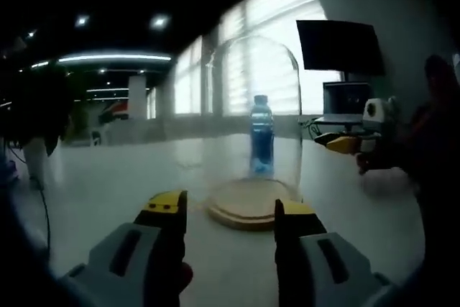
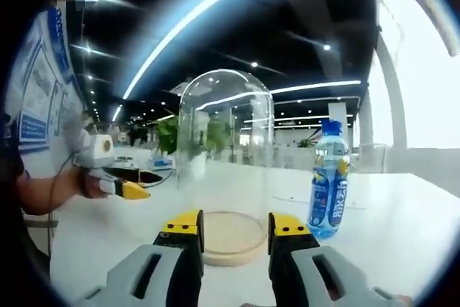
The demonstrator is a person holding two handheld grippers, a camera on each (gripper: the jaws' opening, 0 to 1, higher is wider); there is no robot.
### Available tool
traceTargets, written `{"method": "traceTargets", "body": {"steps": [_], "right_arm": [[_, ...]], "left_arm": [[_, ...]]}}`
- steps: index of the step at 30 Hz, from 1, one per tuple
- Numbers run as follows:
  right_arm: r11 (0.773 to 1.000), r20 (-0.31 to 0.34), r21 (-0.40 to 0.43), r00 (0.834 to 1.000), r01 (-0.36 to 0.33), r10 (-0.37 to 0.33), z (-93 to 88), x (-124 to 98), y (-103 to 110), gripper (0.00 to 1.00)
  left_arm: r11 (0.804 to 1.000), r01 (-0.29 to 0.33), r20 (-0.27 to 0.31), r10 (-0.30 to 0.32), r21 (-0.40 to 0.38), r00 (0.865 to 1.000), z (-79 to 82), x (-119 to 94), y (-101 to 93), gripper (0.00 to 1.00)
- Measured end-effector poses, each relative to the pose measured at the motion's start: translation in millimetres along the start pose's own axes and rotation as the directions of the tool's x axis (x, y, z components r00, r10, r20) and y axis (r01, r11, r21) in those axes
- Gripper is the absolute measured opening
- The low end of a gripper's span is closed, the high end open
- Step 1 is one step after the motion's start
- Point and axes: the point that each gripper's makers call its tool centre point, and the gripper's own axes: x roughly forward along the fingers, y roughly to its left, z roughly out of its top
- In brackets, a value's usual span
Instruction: Open the cover put in the Mizone put the cover back on
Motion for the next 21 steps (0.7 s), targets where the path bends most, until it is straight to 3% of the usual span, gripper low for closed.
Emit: {"method": "traceTargets", "body": {"steps": [9,21], "right_arm": [[0.998,-0.004,0.001,0.998,-0.058,0.058,6.8,18,6,0.36],[0.997,-0.020,-0.009,0.996,-0.082,0.082,7.6,42,6,0.42]], "left_arm": [[0.997,0.063,0.011,-0.062,-0.035,0.998,9.5,22,1.2,0.50],[0.994,0.107,0.029,-0.106,-0.029,0.994,20.9,35,1.9,0.52]]}}
